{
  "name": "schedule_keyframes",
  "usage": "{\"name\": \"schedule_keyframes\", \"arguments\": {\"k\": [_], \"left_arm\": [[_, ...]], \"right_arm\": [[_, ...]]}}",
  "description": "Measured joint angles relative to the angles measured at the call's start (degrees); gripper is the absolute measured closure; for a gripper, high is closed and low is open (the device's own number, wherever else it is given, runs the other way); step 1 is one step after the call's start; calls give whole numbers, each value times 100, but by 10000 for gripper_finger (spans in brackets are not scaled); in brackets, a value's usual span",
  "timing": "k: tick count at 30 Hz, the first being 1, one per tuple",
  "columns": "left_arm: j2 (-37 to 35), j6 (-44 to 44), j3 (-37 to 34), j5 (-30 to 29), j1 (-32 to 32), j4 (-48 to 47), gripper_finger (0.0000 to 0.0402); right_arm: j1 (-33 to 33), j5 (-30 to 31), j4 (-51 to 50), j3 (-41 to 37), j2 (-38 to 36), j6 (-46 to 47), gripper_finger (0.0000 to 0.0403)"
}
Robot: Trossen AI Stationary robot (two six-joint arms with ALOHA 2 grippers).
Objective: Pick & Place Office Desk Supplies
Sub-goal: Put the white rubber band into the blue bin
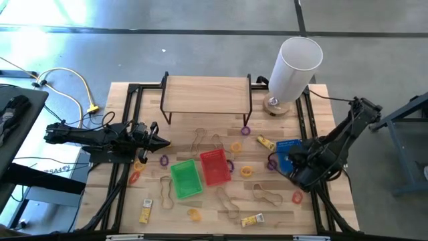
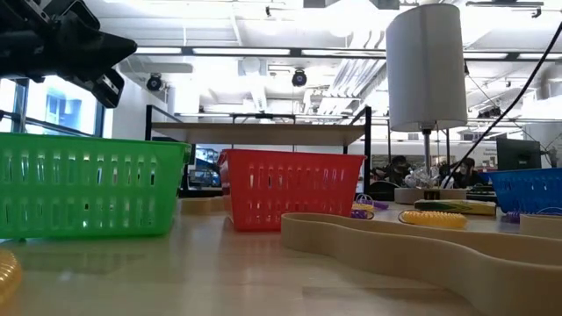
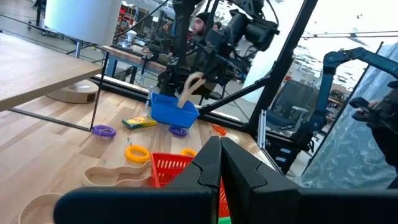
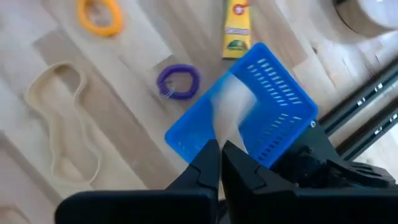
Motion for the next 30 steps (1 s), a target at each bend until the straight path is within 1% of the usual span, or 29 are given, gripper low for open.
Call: {"name": "schedule_keyframes", "arguments": {"k": [5,11,19,25,30], "left_arm": [[0,0,0,0,0,0,399],[0,0,0,0,0,0,399],[0,0,0,0,0,-2,399],[0,0,0,0,0,-4,399],[0,0,0,0,0,-7,399]], "right_arm": [[-8,-65,-1,-451,-408,344,401],[-11,-258,-5,-860,-532,542,401],[-13,-126,12,-852,-536,532,401],[-134,-49,23,-732,-607,128,401],[-501,398,12,-411,-774,-373,401]]}}
